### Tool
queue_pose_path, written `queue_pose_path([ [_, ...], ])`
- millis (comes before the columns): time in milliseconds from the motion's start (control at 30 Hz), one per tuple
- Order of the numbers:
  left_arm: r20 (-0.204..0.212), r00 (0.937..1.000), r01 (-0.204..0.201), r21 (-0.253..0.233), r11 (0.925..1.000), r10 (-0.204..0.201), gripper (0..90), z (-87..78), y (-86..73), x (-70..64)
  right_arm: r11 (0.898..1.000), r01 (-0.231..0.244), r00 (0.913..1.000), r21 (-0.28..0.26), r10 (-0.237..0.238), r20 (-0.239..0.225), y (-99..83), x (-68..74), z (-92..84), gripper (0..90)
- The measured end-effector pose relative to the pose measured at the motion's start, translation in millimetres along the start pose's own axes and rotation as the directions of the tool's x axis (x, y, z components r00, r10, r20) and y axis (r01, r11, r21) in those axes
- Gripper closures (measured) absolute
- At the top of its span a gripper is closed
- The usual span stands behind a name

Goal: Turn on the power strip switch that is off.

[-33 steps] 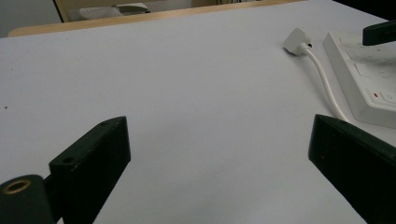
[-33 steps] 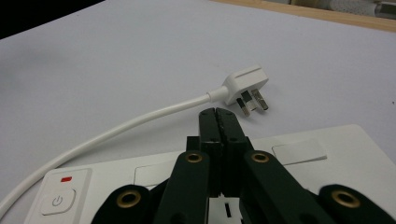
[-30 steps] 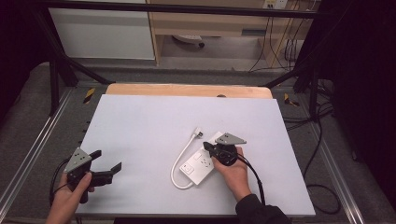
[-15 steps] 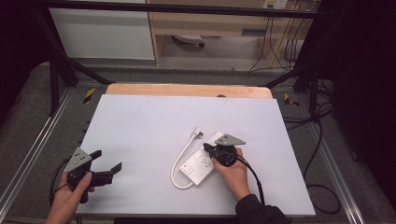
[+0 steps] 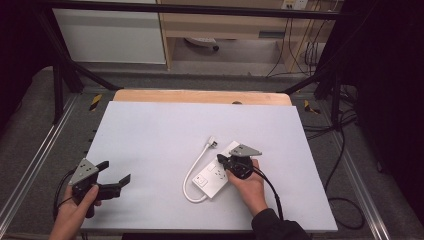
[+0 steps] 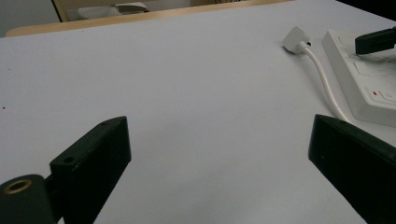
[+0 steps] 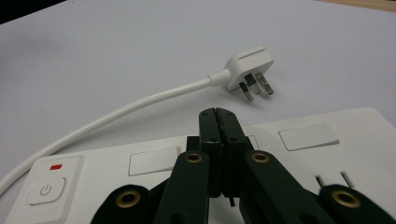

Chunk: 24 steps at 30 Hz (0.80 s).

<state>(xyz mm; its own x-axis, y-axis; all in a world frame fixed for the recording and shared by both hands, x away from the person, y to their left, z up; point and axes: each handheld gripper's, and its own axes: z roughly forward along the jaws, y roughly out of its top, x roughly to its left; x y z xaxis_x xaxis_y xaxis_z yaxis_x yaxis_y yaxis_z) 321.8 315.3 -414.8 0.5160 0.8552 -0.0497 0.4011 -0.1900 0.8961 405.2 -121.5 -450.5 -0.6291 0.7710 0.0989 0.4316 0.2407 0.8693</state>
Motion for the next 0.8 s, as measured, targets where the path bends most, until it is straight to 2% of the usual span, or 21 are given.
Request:
queue_pose_path([
  [800,0.0,1.0,-0.003,0.001,1.0,0.003,5.7,0.2,0.0,-0.5,1.0,0.011,0.9999,-0.009,-0.011,0.001,-3.0,0.6,1.0,90.0],
])
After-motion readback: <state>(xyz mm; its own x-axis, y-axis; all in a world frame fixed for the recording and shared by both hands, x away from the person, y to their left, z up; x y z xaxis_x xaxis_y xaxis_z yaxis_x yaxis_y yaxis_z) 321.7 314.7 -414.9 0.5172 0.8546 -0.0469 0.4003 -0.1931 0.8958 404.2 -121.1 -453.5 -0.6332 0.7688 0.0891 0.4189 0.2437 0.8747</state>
